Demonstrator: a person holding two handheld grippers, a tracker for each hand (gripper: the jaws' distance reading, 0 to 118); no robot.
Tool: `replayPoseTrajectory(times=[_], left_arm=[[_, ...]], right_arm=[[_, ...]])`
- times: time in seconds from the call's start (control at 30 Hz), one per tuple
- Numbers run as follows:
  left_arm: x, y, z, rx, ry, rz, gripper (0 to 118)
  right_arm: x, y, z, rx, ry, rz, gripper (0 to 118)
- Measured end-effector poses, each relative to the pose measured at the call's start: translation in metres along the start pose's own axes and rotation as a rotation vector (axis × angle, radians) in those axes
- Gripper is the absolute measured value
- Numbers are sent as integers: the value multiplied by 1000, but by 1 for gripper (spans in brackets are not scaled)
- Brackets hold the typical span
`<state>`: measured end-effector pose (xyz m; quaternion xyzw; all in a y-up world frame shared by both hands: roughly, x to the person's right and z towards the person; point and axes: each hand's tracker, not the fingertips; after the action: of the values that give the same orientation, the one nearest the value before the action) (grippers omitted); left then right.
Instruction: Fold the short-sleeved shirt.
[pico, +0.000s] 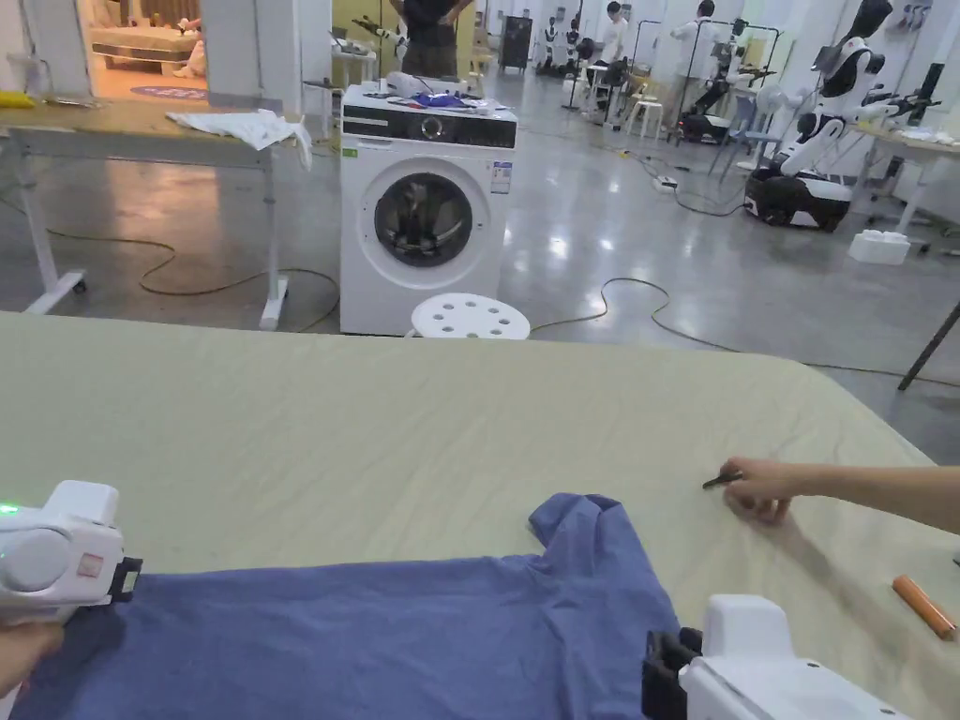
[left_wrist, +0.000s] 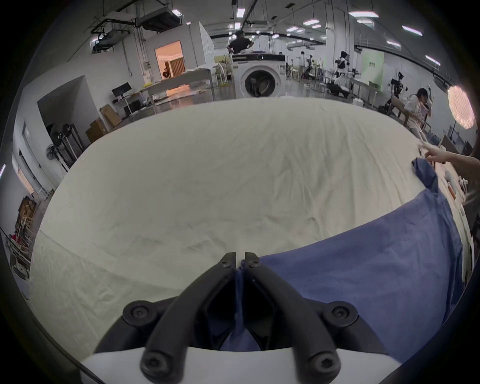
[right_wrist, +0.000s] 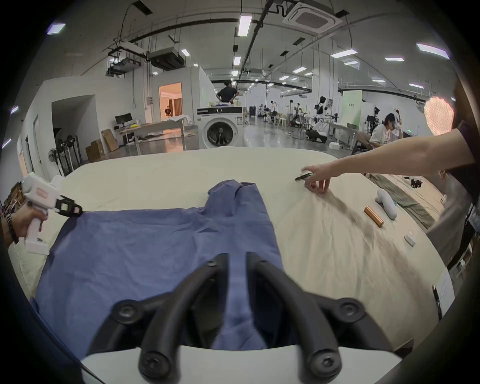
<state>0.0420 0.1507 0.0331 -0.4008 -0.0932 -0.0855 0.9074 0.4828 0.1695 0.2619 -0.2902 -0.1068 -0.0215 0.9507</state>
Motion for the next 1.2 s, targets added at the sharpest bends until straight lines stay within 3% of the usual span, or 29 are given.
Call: replayPoseTrajectory(times=[0.07, 0.1, 0.2, 0.27, 0.4, 0.57, 0.63, 0.67, 0.83, 0.87, 0.9, 0.93, 0.97, 1.07, 1.2], left_arm=[[-7, 2, 13, 37, -7, 7, 0], [-10, 3, 19, 53, -15, 12, 0], [-17, 7, 33, 85, -17, 19, 0], [-21, 10, 36, 97, -34, 22, 0], [-22, 16, 38, 99, -31, 7, 0], [-20, 23, 32, 102, -32, -4, 0], [-19, 24, 30, 99, -27, -14, 0], [-18, 24, 28, 95, -26, -18, 0], [-18, 22, 24, 87, -25, -5, 0], [-17, 22, 23, 88, -25, -5, 0], [-17, 22, 23, 88, -24, -7, 0], [-15, 20, 24, 88, -20, -8, 0], [-15, 20, 24, 87, -16, -4, 0], [-15, 18, 32, 97, -17, 13, 0], [-17, 22, 55, 151, -24, 19, 0]], right_arm=[[9, 20, -28, -59, -21, 29, 61], [15, 27, -42, -85, -19, 22, 63], [31, 52, -85, -132, -58, 8, 63], [45, 67, -114, -194, -30, -45, 63], [56, 87, -149, -227, -16, -35, 63], [66, 88, -183, -365, 54, -114, 63], [64, 83, -190, -368, 64, -104, 62], [62, 81, -194, -390, 62, -86, 61], [46, 71, -199, -370, 45, -27, 28], [44, 70, -200, -369, 52, -5, 13], [41, 69, -198, -358, 69, 3, 5], [41, 69, -198, -353, 155, -28, 5], [39, 68, -196, -354, 94, -16, 4], [41, 70, -180, -283, 69, 24, 4], [51, 87, -135, -155, 55, -20, 4]])
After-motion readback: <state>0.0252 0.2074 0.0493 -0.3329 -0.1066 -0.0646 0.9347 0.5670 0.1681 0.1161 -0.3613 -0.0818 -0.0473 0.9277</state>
